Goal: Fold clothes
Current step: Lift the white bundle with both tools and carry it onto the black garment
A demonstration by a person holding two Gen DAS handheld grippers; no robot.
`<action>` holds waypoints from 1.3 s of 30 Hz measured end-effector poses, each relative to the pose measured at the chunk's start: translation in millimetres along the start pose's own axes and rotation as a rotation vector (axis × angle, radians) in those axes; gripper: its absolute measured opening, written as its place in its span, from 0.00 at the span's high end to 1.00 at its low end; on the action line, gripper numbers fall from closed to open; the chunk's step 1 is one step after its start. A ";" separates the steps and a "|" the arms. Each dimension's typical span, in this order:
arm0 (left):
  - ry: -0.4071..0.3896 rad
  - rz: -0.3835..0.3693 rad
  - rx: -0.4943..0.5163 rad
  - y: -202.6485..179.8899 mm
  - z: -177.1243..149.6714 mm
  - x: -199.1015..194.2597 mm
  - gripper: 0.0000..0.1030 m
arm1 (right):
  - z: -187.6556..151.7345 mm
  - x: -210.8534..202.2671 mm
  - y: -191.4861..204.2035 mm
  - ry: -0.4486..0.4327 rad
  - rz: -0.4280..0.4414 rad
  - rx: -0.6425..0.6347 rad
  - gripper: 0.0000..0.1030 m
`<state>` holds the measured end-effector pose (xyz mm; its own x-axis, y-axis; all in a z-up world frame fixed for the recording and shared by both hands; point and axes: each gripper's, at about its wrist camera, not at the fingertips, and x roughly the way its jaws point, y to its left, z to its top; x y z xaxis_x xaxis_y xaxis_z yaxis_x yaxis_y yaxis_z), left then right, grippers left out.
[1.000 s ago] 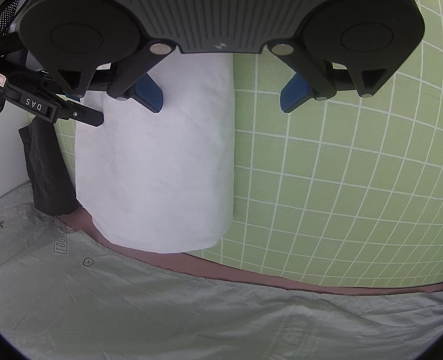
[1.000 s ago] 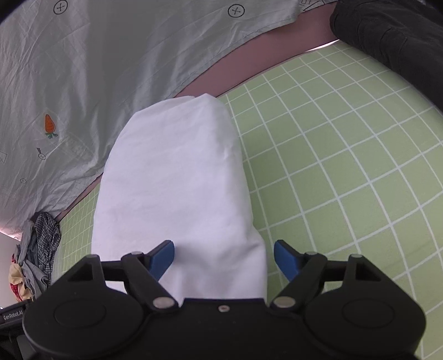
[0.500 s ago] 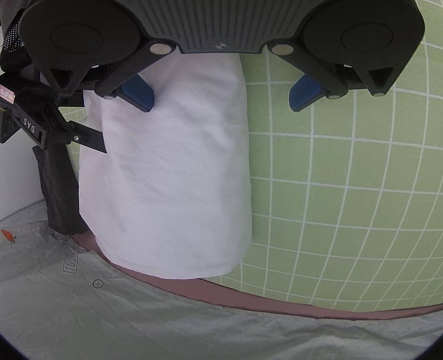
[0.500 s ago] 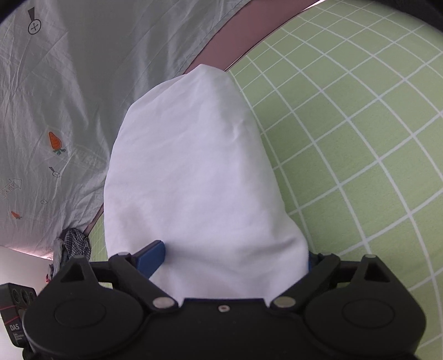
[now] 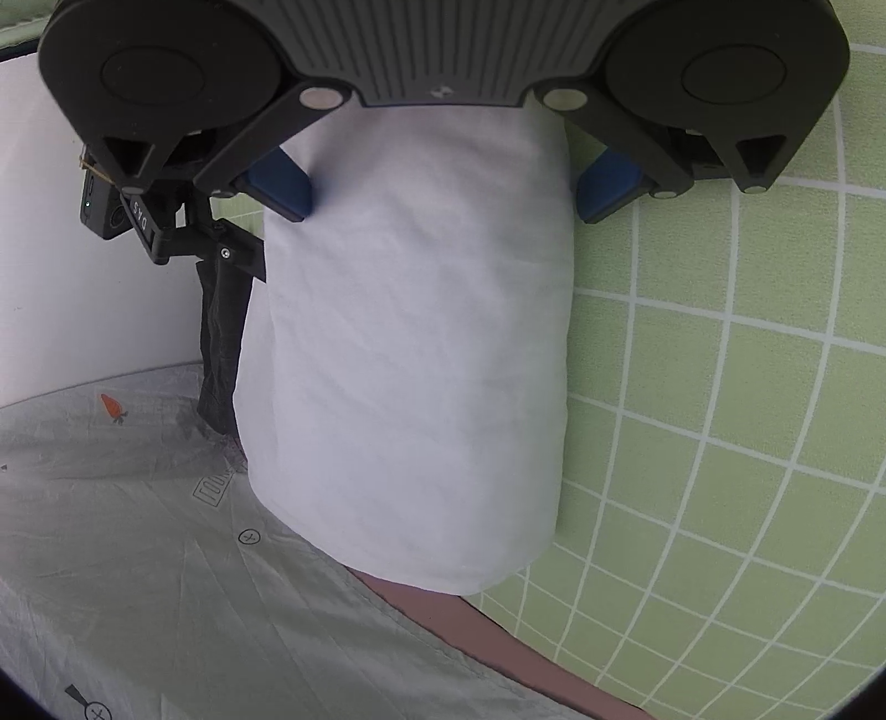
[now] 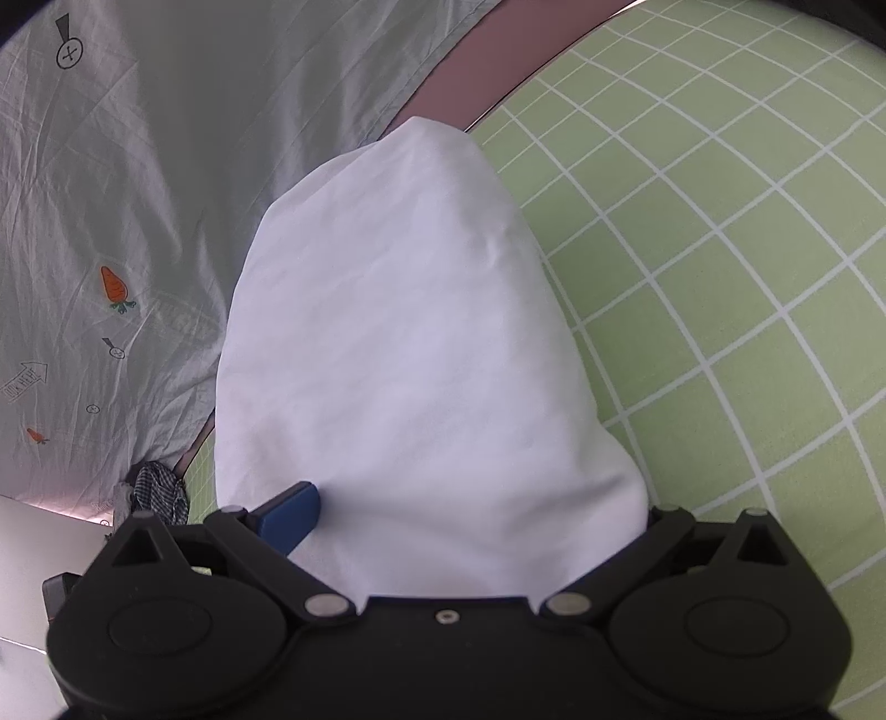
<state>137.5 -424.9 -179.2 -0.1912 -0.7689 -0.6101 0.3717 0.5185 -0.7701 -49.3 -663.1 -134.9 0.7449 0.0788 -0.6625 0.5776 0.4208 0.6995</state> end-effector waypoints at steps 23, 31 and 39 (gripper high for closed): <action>-0.162 -0.037 0.103 -75.1 -70.1 -101.8 0.51 | -68.3 -77.9 33.9 -0.095 0.156 0.218 0.66; -0.086 -0.072 0.186 -109.7 -129.8 -92.0 0.51 | -125.9 -160.2 -1.4 -0.209 0.141 0.278 0.66; -0.067 -0.045 0.201 -150.7 -166.6 -58.9 0.51 | -143.0 -206.8 -48.2 -0.231 0.145 0.343 0.66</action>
<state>-58.6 -395.4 -58.3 -0.1538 -0.8163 -0.5568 0.5391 0.4029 -0.7396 -278.9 -570.5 -69.9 0.8590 -0.1054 -0.5010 0.5101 0.0924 0.8551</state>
